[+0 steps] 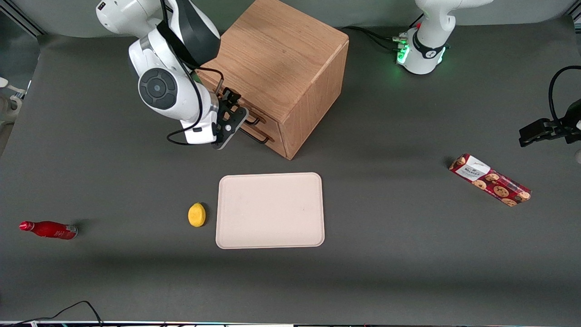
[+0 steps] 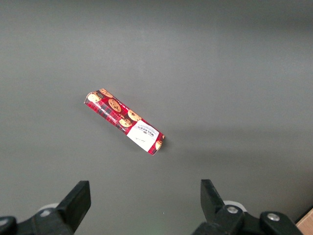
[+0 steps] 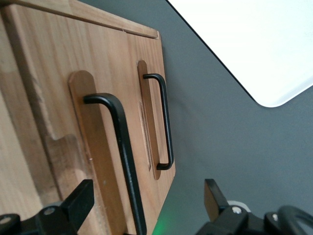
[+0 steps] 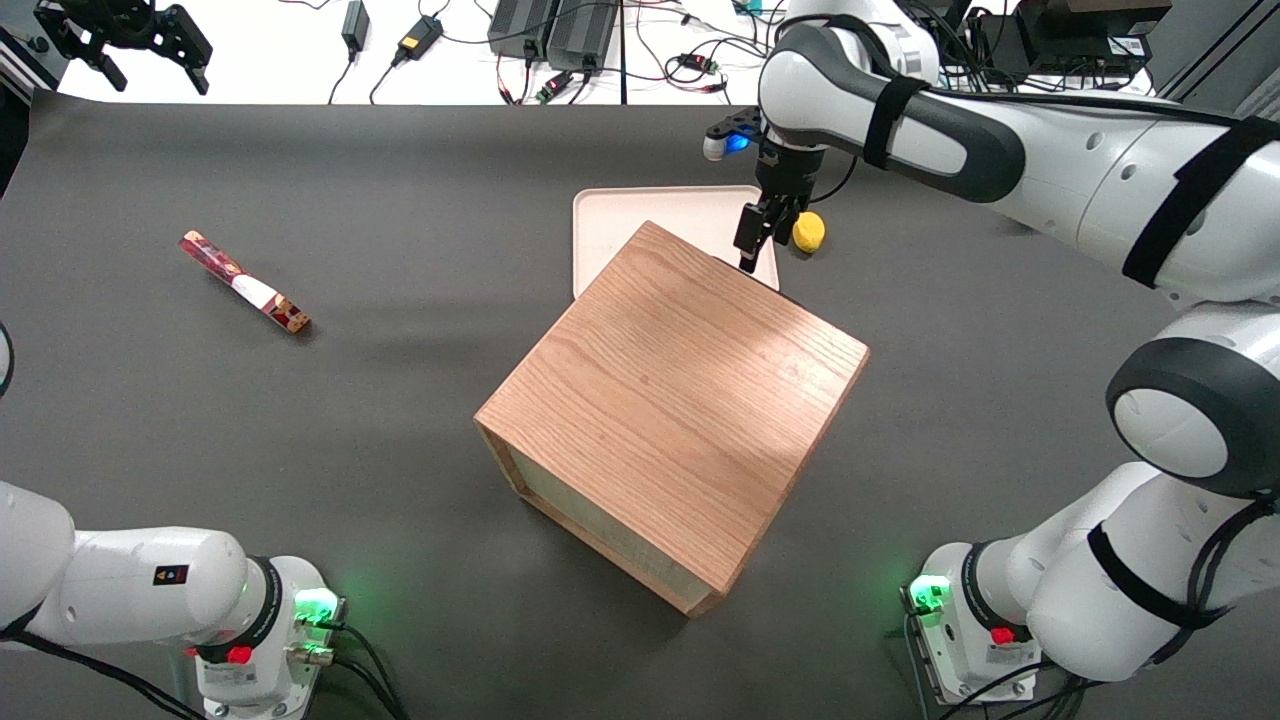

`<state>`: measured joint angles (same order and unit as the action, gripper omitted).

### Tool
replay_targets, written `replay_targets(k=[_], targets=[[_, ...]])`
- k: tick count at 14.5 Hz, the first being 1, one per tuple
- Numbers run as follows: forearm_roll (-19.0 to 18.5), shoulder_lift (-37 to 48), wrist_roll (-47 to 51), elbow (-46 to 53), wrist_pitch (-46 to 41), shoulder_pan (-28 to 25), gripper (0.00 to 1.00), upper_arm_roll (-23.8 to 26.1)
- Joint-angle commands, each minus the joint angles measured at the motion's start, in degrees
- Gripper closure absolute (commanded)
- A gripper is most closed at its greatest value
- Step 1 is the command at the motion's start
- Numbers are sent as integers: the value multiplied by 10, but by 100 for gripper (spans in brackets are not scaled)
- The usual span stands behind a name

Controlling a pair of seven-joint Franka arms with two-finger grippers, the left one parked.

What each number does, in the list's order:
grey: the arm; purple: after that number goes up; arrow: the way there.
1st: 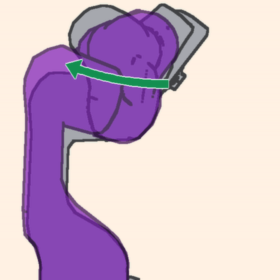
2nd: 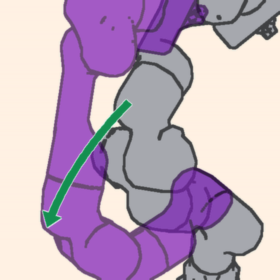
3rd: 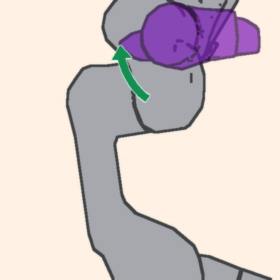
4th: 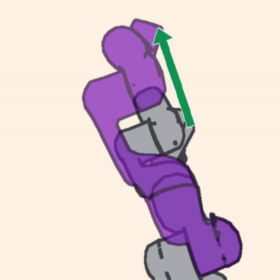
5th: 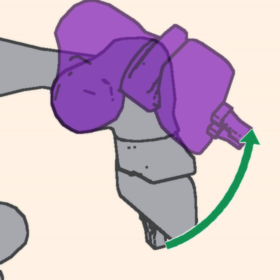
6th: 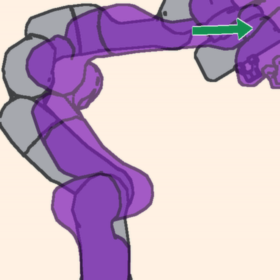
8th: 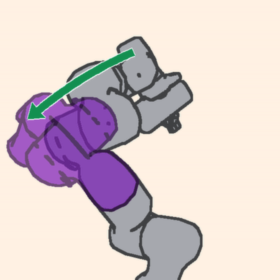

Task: Open upper drawer

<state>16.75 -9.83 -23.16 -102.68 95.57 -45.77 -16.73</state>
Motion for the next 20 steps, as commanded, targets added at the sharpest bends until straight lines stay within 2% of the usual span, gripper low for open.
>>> replay_targets(k=[1,20], targets=[[18,-1,-23,-10,10,2,0,-3],[18,-25,-41,-49,57,0,0,-2]])
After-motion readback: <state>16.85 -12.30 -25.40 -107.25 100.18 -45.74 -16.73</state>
